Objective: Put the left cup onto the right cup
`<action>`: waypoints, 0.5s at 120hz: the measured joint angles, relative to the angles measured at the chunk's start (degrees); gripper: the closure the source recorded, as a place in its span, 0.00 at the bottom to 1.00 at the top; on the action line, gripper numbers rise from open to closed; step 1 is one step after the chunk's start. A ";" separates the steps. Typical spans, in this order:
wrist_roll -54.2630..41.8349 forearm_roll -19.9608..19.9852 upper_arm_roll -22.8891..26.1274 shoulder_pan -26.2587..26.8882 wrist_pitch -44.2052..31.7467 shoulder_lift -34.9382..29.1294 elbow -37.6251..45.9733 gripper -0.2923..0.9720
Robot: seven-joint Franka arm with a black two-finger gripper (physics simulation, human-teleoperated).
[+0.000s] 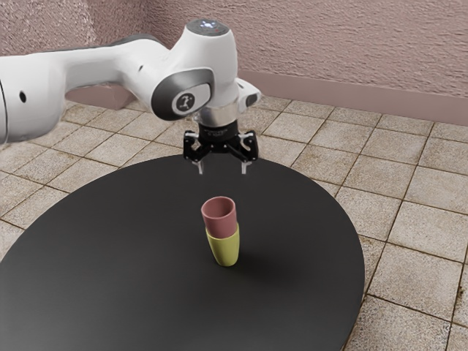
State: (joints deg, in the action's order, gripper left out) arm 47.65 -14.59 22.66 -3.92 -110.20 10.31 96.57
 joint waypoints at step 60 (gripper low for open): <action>-16.07 4.99 -13.13 -0.19 9.50 -4.68 -5.01 0.23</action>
State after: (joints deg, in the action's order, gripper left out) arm 31.58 -9.59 9.52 -4.10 -100.70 5.64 91.56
